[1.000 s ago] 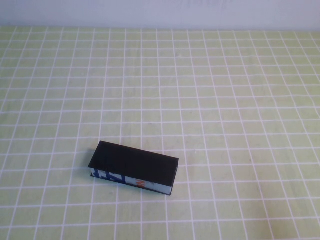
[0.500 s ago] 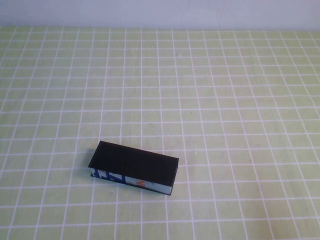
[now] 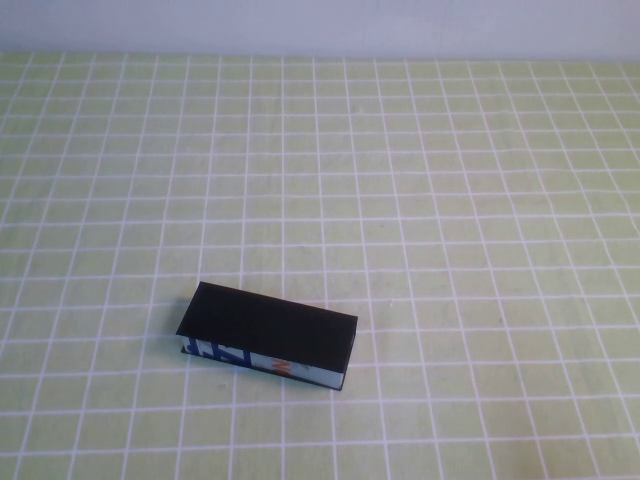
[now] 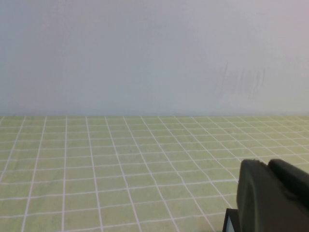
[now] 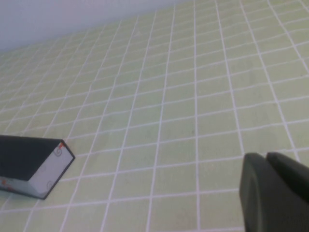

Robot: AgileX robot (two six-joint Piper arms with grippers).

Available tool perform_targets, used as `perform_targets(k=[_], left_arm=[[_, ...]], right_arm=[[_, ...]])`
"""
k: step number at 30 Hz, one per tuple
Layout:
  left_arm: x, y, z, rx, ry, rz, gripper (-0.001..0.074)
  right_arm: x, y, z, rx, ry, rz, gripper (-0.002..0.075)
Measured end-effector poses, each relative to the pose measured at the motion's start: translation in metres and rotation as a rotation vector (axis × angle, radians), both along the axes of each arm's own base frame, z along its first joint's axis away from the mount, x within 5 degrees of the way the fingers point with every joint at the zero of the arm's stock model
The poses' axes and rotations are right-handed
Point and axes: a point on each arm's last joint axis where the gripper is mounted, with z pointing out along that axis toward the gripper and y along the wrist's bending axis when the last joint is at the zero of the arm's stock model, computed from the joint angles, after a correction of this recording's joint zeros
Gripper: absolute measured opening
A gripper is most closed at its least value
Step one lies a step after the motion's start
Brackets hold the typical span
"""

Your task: Return glasses to glasses case

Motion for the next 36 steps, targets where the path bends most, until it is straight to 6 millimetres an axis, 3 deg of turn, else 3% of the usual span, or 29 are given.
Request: perform_targets(k=[27,36], left_arm=[[0.000,0.000,0.000,0.000,0.000,0.000,-0.0002],[0.000,0.000,0.000,0.000,0.000,0.000,-0.0002]], right_arm=[[-0.003,0.005,-0.006,-0.006,0.068,0.055,-0.0011],[0.003,-0.012,0.004,-0.175,-0.084,-0.108,-0.0011]])
